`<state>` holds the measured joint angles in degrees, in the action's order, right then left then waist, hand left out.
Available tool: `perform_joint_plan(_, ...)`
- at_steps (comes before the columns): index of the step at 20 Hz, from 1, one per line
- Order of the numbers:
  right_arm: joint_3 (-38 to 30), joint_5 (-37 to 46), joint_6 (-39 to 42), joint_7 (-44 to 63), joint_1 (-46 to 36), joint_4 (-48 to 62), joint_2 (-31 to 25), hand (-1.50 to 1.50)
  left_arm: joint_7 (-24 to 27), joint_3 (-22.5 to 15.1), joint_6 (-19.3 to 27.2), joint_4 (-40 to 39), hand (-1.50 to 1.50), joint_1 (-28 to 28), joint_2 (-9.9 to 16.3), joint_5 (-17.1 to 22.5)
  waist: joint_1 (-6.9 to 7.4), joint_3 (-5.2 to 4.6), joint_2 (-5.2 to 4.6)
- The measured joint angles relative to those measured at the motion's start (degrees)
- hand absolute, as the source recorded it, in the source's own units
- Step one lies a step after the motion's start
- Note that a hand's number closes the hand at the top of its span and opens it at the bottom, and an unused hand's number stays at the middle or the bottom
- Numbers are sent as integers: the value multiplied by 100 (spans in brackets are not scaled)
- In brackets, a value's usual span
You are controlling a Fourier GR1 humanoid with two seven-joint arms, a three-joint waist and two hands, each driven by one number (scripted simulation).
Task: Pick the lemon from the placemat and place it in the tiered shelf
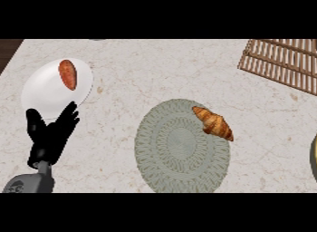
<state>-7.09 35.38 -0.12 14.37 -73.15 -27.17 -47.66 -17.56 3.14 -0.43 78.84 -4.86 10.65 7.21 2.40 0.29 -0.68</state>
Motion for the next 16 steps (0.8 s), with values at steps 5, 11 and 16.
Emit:
perform_joint_plan(5,-92,87,-162,-516,-165,495,-22,150,34,87,-73,-64,0,-42,53,41,7,-5,-5)
perform_joint_plan(11,-165,180,-125,-871,-355,920,-146,150,79,51,-54,29,0,26,-4,-5,11,-10,-4)
perform_joint_plan(16,-240,223,-259,-821,-461,1108,-129,-150,-29,22,-2,124,0,63,-51,-32,9,-11,-4)
